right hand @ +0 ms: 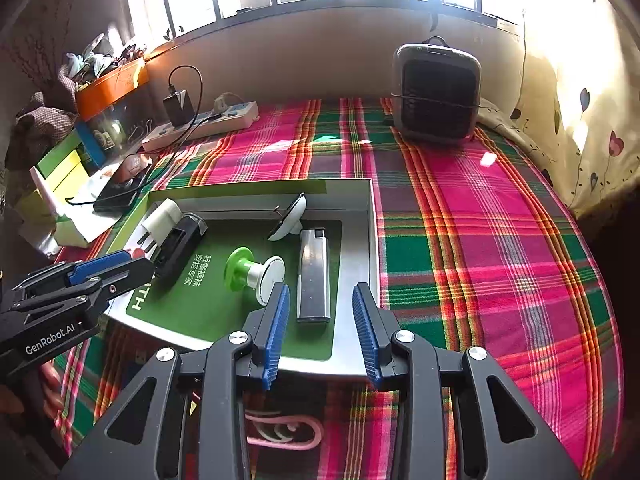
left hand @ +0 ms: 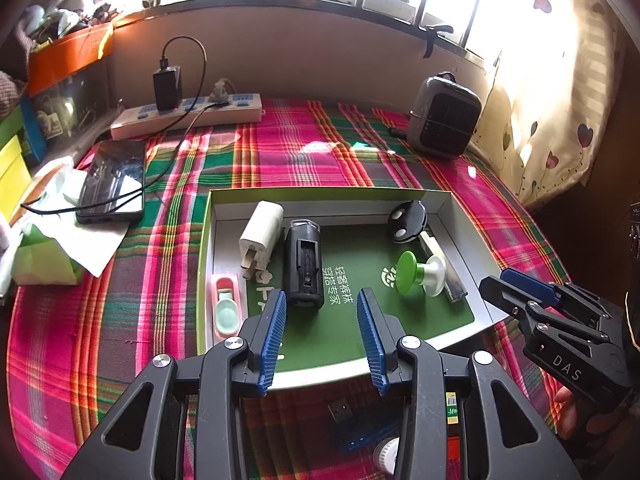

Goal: Organize rigid objects
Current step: 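Withdraw both open grippers from the box toward the jar and white roll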

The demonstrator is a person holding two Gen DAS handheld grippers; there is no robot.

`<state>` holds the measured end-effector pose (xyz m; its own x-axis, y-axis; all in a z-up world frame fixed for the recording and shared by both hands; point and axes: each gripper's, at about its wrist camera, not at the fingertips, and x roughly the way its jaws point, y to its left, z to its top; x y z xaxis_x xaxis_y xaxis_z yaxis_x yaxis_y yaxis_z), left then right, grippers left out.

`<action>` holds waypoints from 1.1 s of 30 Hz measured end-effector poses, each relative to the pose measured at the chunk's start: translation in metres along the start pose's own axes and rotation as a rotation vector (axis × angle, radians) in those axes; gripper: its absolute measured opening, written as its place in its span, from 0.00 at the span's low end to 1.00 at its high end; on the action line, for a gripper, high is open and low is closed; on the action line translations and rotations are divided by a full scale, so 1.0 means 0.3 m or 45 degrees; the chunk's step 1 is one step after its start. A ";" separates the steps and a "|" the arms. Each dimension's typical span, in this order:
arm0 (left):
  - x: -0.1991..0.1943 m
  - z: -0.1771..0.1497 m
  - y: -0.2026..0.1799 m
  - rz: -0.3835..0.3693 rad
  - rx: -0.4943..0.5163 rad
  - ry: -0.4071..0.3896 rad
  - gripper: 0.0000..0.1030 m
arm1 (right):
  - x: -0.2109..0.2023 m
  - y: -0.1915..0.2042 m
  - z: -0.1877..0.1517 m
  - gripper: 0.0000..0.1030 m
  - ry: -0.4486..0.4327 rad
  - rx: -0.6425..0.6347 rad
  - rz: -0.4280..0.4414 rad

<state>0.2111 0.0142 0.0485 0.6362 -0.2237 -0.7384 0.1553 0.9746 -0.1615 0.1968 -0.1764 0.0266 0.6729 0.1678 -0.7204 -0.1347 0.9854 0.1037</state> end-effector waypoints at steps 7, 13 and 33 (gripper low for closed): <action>-0.068 -0.071 0.008 -0.022 -0.013 -0.018 0.35 | -0.059 0.017 -0.059 0.34 0.005 0.005 0.043; -0.126 -0.136 0.035 -0.036 -0.058 -0.040 0.35 | -0.103 0.048 -0.117 0.34 0.021 0.029 0.147; -0.189 -0.264 0.122 -0.082 -0.113 -0.018 0.35 | -0.075 0.199 -0.206 0.35 0.114 0.002 0.197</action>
<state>0.1208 0.0637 0.0327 0.6375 -0.2852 -0.7157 0.1291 0.9554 -0.2657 0.1287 -0.1230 0.0066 0.5770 0.3146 -0.7537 -0.2303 0.9481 0.2194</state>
